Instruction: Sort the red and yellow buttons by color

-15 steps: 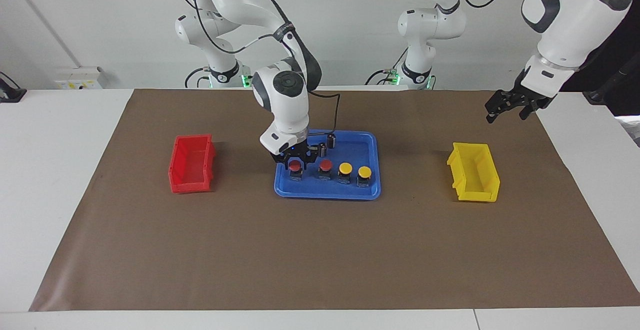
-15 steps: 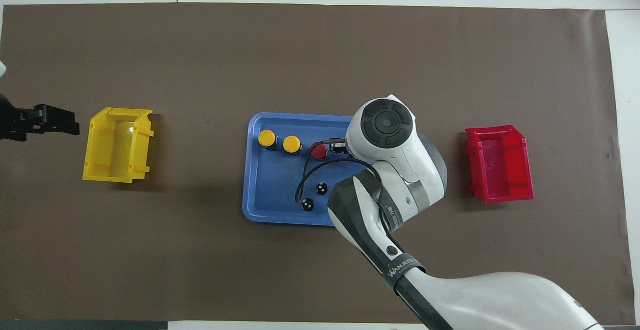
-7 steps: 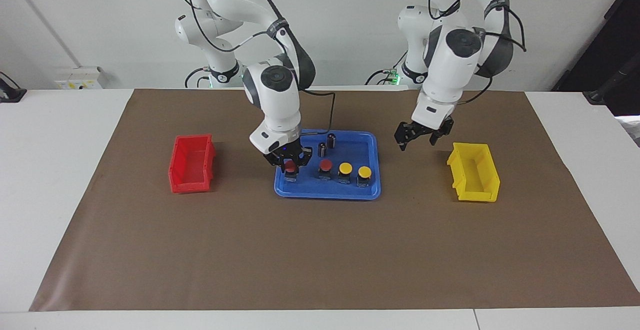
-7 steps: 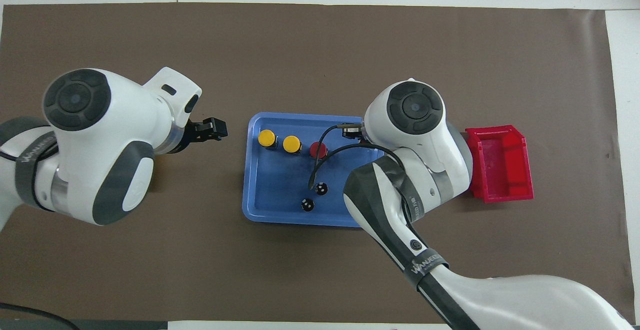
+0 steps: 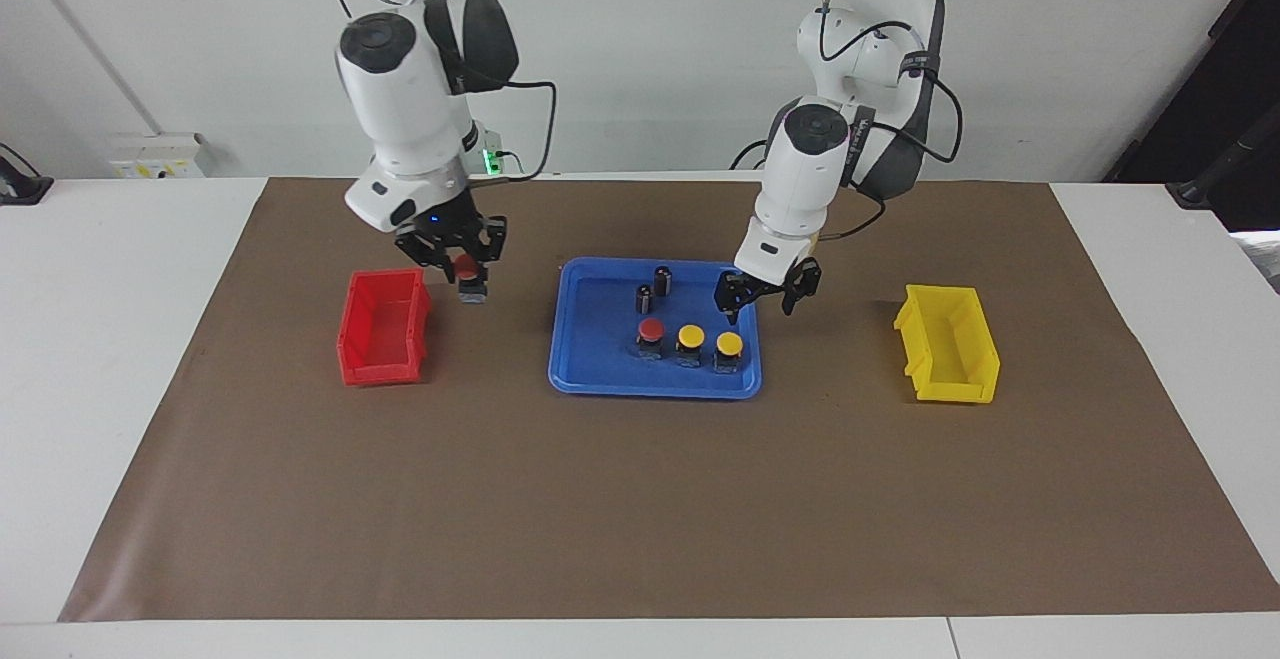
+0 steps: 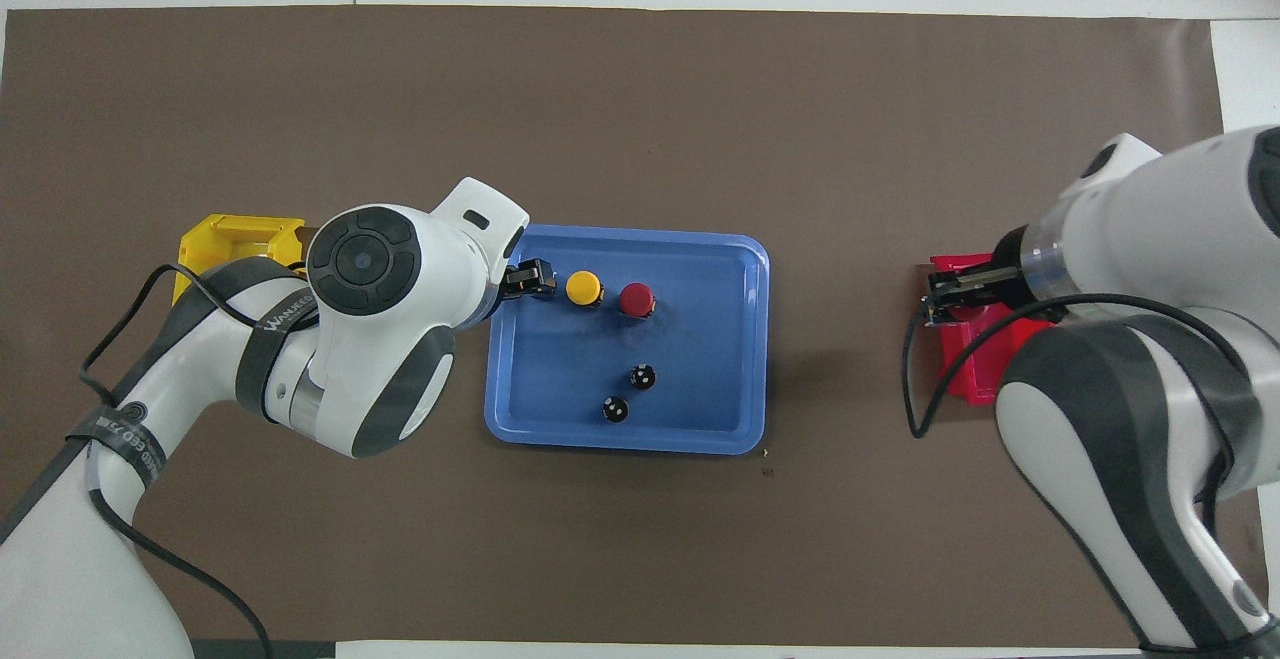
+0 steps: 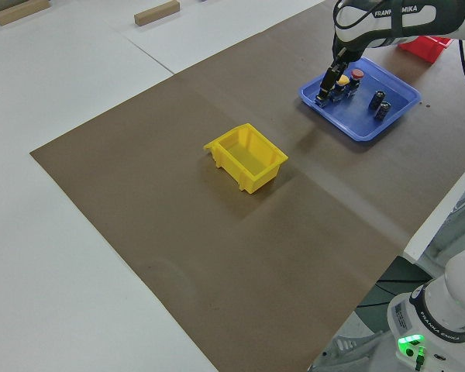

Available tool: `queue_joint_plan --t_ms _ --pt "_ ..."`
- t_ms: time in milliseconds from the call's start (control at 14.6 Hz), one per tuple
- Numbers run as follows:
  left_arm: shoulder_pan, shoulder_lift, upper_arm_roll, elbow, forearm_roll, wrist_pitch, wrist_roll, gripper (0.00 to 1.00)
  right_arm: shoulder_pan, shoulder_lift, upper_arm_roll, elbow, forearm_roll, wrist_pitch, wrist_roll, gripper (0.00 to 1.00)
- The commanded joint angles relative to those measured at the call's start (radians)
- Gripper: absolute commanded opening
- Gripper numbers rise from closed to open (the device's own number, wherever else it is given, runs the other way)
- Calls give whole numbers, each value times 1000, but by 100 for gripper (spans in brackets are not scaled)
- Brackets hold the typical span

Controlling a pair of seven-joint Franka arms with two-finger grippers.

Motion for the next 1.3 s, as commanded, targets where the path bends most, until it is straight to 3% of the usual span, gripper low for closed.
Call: queue_joint_plan --t_ms 0,206,548,823,960,1234 --pt "-26 -11 12 -15 -16 31 -7 88 -96 -79 12 -178 7 128 -145 16" --pt "-27 -8 12 -14 -21 54 -7 86 -176 -74 12 -218 7 189 -241 16" --pt "-44 55 12 11 -27 73 -20 86 -188 -69 12 -330 9 330 -235 16" --pt "-46 88 14 40 -33 79 -23 86 -181 -35 14 -344 12 367 -207 16" --pt "-44 97 14 43 -33 85 -23 76 -178 -35 14 -382 22 416 -206 16" --pt "-43 101 15 78 -47 85 -30 71 -176 -34 14 -433 29 476 -206 16"
